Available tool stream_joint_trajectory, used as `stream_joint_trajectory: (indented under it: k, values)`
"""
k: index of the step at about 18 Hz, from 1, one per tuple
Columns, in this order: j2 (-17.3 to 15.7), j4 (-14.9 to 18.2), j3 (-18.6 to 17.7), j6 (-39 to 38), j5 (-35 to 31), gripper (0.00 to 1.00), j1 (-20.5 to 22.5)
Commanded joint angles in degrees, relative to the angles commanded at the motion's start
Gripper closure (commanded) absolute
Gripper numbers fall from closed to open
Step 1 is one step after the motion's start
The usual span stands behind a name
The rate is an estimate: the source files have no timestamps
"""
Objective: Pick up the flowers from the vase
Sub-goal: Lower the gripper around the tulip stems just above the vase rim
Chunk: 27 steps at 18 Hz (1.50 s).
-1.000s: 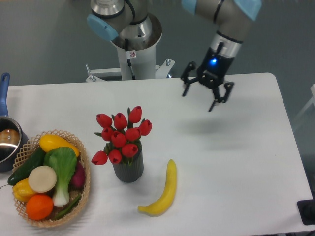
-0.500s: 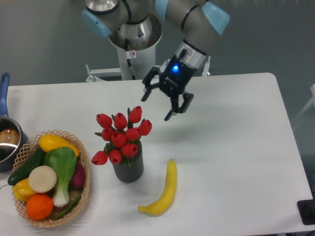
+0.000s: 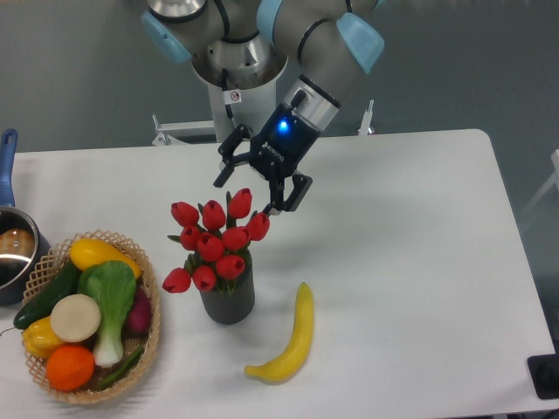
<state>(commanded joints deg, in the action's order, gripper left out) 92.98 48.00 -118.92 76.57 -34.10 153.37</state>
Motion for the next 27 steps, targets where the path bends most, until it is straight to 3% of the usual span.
stream_joint_trajectory:
  k: [11, 27]
  values:
    - [5.54, -1.59, 5.27, -5.46, -0.26, 0.00, -2.11]
    - [8.09, -2.56, 6.51, -4.94, -0.79, 0.00, -6.06]
